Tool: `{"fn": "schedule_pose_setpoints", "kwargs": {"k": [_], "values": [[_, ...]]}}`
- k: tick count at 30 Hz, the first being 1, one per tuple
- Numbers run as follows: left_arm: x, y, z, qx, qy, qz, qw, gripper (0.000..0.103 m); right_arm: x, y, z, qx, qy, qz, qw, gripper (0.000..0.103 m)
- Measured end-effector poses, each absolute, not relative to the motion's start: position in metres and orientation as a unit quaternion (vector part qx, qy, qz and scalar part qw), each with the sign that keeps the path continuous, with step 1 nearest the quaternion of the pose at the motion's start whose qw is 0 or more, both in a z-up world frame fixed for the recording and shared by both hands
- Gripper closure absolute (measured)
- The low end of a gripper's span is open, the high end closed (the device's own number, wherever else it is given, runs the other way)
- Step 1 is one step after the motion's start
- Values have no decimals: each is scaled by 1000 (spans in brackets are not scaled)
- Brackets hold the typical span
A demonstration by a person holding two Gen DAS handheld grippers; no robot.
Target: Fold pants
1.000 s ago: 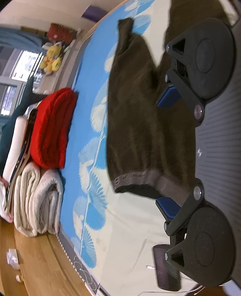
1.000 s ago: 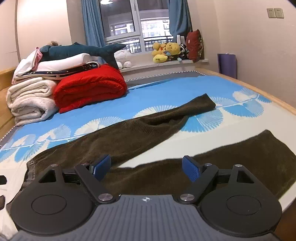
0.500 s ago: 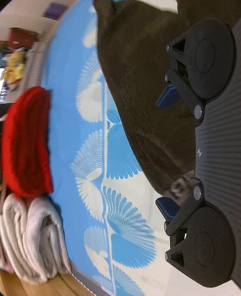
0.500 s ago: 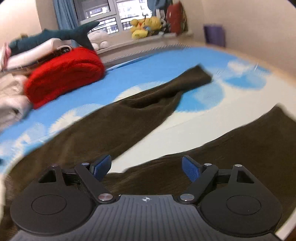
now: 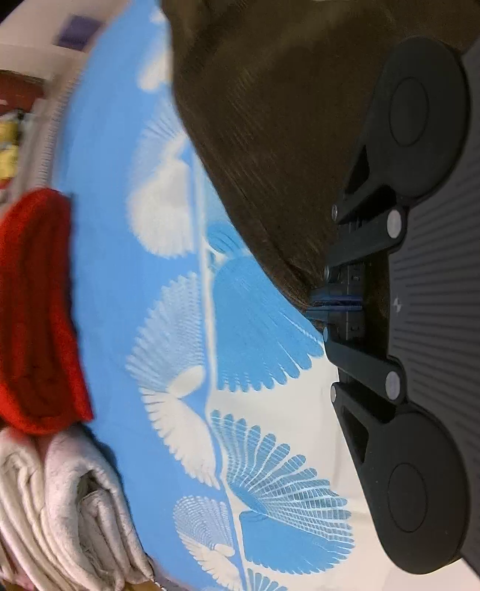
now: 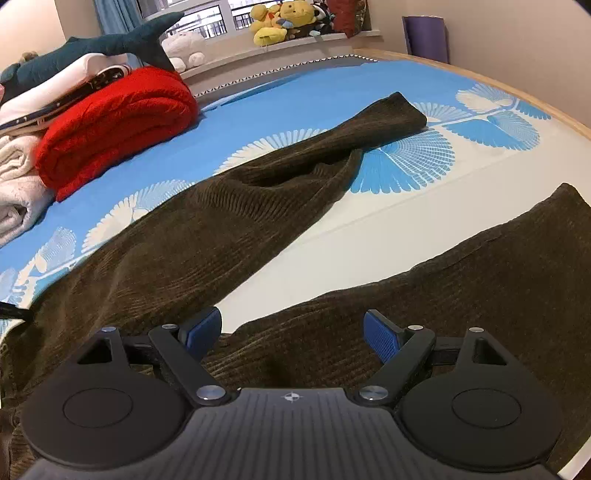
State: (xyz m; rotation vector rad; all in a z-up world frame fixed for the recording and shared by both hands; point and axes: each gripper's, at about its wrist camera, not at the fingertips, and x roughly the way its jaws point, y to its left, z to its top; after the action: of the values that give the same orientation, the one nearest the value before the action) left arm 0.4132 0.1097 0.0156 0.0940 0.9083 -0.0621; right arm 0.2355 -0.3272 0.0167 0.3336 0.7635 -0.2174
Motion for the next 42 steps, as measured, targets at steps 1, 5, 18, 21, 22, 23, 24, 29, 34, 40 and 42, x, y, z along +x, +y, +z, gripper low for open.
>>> {"fn": "schedule_pose_setpoints", "kwargs": {"k": [1,5,18,21,22,23,24,29,34,40,42], "values": [[400,109,27,37,425,-39,904,102,235,-327,17,158,369,-104,910,18],[326,95,64,23,379,-99,920,102,227,-329,22,149,356,-111,916,18],[167,78,-6,-227,453,-60,860,9,208,-354,28,183,343,-122,913,18],[159,82,-7,-274,417,-26,866,4,207,-356,28,183,344,-120,913,18],[160,80,-10,-288,414,-23,863,4,207,-357,27,184,343,-121,913,18],[162,80,-13,-303,411,-19,859,4,207,-358,27,186,343,-123,912,18],[168,80,-17,-319,411,-13,854,4,207,-359,27,188,344,-124,911,18],[207,86,-28,-383,393,26,835,28,211,-357,23,193,355,-120,907,18],[228,98,-27,-394,413,61,819,93,212,-355,24,191,342,-130,911,18],[202,112,4,-351,390,-2,851,93,210,-402,47,304,261,-119,908,18],[203,122,-6,-361,382,-9,851,93,232,-426,49,343,264,-107,895,18]]}}
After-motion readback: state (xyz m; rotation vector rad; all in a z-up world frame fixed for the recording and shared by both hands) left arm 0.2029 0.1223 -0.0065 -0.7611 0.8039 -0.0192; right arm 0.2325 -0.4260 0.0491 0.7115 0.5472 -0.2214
